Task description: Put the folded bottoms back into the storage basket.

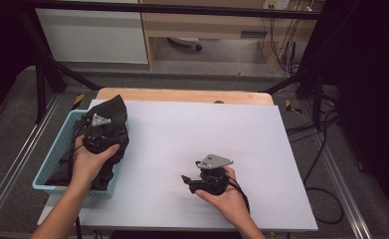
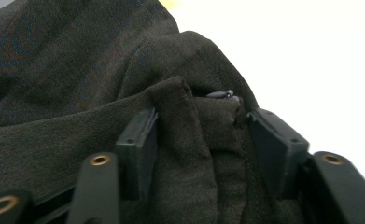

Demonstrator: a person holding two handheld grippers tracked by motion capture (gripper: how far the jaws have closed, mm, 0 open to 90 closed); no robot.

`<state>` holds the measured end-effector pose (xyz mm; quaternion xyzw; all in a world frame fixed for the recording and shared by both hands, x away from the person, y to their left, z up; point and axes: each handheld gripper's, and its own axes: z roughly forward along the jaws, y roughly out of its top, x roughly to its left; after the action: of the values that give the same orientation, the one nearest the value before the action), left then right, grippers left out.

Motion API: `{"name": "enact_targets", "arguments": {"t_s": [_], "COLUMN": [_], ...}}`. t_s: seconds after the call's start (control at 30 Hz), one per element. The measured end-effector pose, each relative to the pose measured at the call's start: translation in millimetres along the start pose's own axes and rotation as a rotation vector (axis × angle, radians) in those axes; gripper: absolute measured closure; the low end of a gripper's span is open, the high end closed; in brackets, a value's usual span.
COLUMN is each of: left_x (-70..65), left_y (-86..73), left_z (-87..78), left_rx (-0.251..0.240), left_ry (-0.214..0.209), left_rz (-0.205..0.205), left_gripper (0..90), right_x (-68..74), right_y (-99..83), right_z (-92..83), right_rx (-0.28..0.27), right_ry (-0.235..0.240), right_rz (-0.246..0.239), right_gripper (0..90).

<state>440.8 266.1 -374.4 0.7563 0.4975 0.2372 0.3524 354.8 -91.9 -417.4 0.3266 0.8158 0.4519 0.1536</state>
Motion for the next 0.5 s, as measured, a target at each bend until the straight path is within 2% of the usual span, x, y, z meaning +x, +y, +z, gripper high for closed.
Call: {"name": "enact_targets", "arguments": {"t_s": [0.23, 0.5], "left_x": [-0.2, 4.3], "left_y": [-1.1, -2.9], "left_z": [-3.6, -9.9], "left_rx": [-0.022, -0.05], "left_ry": [-0.011, -0.043], "left_rz": [0.006, 0.004], "left_gripper": [57.1, 73.2], "right_x": [-3.4, -7.3], "right_y": [-3.9, -5.5], "right_z": [-0.8, -2.4], "right_rx": [0.003, -0.001], "right_ry": [-0.008, -0.019], "right_rz": [0.012, 0.022], "right_gripper": [32.1, 32.3]}}
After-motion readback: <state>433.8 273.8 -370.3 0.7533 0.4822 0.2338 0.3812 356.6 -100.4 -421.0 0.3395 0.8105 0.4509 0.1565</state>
